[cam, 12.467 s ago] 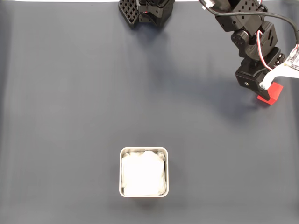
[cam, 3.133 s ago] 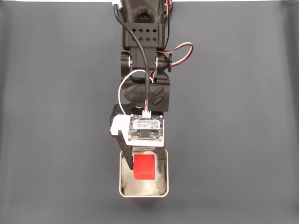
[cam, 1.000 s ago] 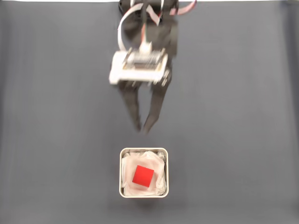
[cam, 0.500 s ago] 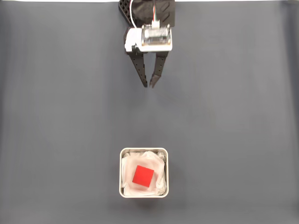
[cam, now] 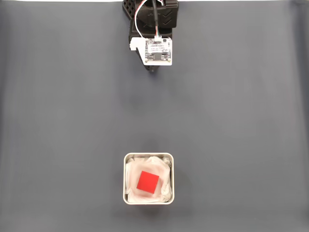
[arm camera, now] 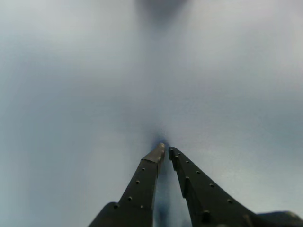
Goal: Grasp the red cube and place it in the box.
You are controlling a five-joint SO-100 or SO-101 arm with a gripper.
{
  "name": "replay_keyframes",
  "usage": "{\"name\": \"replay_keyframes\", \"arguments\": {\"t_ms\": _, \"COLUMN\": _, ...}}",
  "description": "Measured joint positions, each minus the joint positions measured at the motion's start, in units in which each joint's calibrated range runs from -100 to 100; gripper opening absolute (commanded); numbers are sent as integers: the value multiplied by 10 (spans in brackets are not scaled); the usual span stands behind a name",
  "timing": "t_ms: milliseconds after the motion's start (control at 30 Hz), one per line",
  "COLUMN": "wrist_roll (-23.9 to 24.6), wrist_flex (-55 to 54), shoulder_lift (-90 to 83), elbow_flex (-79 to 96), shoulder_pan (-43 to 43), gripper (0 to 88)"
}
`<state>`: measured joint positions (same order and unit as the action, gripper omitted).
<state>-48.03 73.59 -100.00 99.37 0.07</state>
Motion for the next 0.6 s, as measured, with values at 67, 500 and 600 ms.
{"name": "replay_keyframes", "arguments": {"t_ms": 67, "wrist_roll": 3, "wrist_flex": 6, "shoulder_lift": 0, "elbow_flex": 0, "shoulder_pan": 0, "gripper": 0}}
{"name": "replay_keyframes", "arguments": {"t_ms": 500, "wrist_roll": 3, "wrist_flex": 9, "shoulder_lift": 0, "elbow_flex": 0, "shoulder_pan": 0, "gripper": 1}}
{"name": "replay_keyframes", "arguments": {"t_ms": 600, "wrist_roll": 3, "wrist_flex": 9, "shoulder_lift": 0, "elbow_flex": 0, "shoulder_pan": 0, "gripper": 1}}
